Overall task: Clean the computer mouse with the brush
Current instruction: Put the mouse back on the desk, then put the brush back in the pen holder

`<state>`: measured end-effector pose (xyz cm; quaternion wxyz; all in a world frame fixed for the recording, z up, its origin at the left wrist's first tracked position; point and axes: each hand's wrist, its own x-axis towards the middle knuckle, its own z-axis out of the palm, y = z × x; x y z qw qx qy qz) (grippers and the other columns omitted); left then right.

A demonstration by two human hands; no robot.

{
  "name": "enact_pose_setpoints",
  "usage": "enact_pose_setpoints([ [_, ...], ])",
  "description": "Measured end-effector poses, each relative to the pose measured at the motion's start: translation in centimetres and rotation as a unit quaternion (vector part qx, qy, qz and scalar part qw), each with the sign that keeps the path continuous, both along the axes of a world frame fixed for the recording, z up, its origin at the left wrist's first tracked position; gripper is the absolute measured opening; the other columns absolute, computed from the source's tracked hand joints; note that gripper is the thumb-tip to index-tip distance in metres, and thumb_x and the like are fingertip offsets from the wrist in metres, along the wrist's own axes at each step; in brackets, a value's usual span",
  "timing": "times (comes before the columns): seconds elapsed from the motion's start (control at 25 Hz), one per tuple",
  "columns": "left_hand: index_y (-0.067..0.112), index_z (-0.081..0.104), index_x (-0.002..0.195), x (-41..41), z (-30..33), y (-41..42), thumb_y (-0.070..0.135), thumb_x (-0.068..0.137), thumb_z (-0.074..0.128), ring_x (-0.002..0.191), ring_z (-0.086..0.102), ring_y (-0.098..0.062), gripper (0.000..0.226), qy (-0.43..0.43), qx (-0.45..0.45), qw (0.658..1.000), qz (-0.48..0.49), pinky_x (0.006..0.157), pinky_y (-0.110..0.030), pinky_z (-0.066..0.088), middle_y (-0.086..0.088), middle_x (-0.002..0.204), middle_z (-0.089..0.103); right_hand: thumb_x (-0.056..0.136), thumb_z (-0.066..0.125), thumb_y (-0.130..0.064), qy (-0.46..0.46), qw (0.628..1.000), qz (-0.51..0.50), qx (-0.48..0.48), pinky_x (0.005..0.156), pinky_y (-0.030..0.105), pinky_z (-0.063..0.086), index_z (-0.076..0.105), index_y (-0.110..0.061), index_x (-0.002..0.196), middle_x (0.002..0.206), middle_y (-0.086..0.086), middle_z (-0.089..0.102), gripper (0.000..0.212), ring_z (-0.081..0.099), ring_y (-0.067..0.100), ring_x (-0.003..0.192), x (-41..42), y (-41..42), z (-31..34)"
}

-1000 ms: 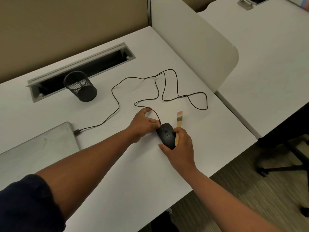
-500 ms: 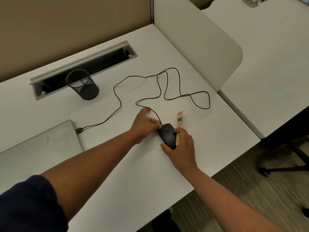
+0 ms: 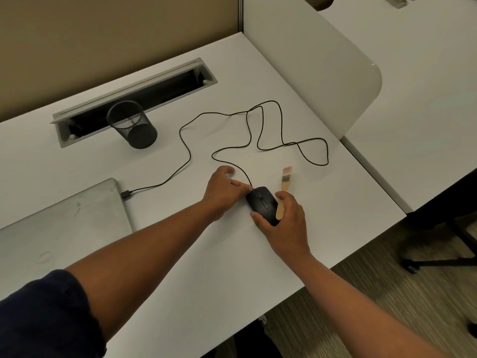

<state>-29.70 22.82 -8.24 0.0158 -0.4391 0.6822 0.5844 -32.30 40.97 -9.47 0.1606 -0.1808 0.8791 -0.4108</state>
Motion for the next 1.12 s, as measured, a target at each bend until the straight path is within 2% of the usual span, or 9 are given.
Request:
enact_pose_setpoints([
  [0.08, 0.016, 0.051, 0.143, 0.7, 0.1, -0.3, 0.019, 0.089, 0.085, 0.095, 0.073, -0.016, 0.063, 0.005, -0.032, 0.999, -0.003, 0.091, -0.037, 0.060, 0.000, 0.095, 0.078, 0.085, 0.081, -0.034, 0.027, 1.000, -0.015, -0.005, 0.094, 0.032, 0.044, 0.053, -0.015, 0.135, 0.129, 0.002, 0.060, 0.060, 0.049, 0.018, 0.114, -0.1, 0.1, 0.7],
  [0.2, 0.018, 0.059, 0.136, 3.3, 0.9, -1.2, 0.024, 0.095, 0.078, 0.096, 0.070, -0.014, 0.046, 0.013, -0.132, 0.991, -0.031, 0.090, -0.033, 0.058, 0.004, 0.098, 0.076, 0.092, 0.068, -0.020, 0.072, 0.997, -0.013, -0.033, 0.088, 0.042, 0.051, 0.058, -0.014, 0.127, 0.118, 0.003, 0.065, 0.037, 0.049, 0.016, 0.104, 0.1, -0.3, 2.3],
  [0.36, 0.017, 0.067, 0.132, 10.0, 1.4, -4.0, 0.020, 0.097, 0.073, 0.112, 0.067, -0.021, 0.036, 0.039, -0.341, 0.937, -0.057, 0.100, -0.036, 0.053, 0.001, 0.122, 0.071, 0.090, 0.051, -0.026, 0.057, 0.993, 0.045, -0.088, 0.082, 0.040, 0.050, 0.063, -0.018, 0.117, 0.102, -0.008, 0.065, 0.030, 0.057, 0.020, 0.095, 1.8, -2.7, 4.7],
  [0.52, 0.014, 0.063, 0.144, 17.0, 1.1, -8.1, 0.027, 0.100, 0.068, 0.141, 0.054, -0.029, 0.046, -0.041, -0.439, 0.896, -0.062, 0.115, -0.045, 0.042, -0.007, 0.151, 0.060, 0.096, 0.049, -0.036, 0.012, 0.982, 0.139, -0.126, 0.078, 0.038, 0.052, 0.065, -0.021, 0.124, 0.097, -0.007, 0.071, 0.036, 0.061, 0.016, 0.087, 4.0, -6.8, 6.3],
  [0.6, 0.013, 0.056, 0.151, 19.6, 0.7, -10.2, 0.036, 0.101, 0.058, 0.152, 0.043, -0.032, 0.055, -0.086, -0.456, 0.884, -0.060, 0.119, -0.049, 0.037, -0.008, 0.161, 0.050, 0.098, 0.049, -0.035, -0.001, 0.972, 0.191, -0.138, 0.066, 0.043, 0.054, 0.063, -0.021, 0.126, 0.081, -0.003, 0.067, 0.035, 0.059, 0.017, 0.071, 4.8, -9.3, 7.1],
  [0.72, 0.013, 0.046, 0.158, 22.0, -0.1, -13.7, 0.045, 0.100, 0.045, 0.156, 0.035, -0.035, 0.066, -0.132, -0.465, 0.872, -0.076, 0.120, -0.053, 0.036, -0.009, 0.168, 0.040, 0.097, 0.054, -0.026, 0.012, 0.969, 0.215, -0.123, 0.052, 0.033, 0.040, 0.055, -0.026, 0.108, 0.062, -0.004, 0.053, 0.011, 0.046, 0.012, 0.054, 5.7, -13.5, 8.2],
  [0.88, 0.011, 0.061, 0.144, 23.2, -1.5, -17.7, 0.047, 0.099, 0.035, 0.144, 0.052, -0.037, 0.063, -0.126, -0.477, 0.864, -0.102, 0.111, -0.052, 0.046, -0.011, 0.152, 0.060, 0.095, 0.059, -0.014, 0.019, 0.972, 0.204, -0.114, 0.048, 0.027, 0.035, 0.048, -0.025, 0.094, 0.056, -0.005, 0.048, 0.016, 0.043, 0.011, 0.050, 5.7, -19.4, 9.5],
  [1.04, 0.017, 0.074, 0.107, 23.2, -2.6, -20.9, 0.034, 0.096, 0.049, 0.104, 0.070, -0.030, 0.032, -0.077, -0.491, 0.863, -0.088, 0.087, -0.042, 0.052, 0.000, 0.116, 0.074, 0.093, 0.058, -0.012, 0.053, 0.974, 0.194, -0.105, 0.047, 0.023, 0.035, 0.054, -0.020, 0.093, 0.059, -0.004, 0.052, 0.009, 0.043, 0.010, 0.049, 4.0, -25.4, 11.3],
  [1.12, 0.016, 0.076, 0.108, 23.0, -2.9, -22.0, 0.031, 0.096, 0.051, 0.088, 0.068, -0.030, 0.032, -0.047, -0.496, 0.864, -0.075, 0.078, -0.039, 0.052, -0.001, 0.105, 0.073, 0.094, 0.060, -0.011, 0.081, 0.970, 0.201, -0.107, 0.046, 0.017, 0.036, 0.058, -0.018, 0.091, 0.062, -0.005, 0.055, 0.007, 0.048, 0.006, 0.051, 3.1, -28.0, 11.9],
])
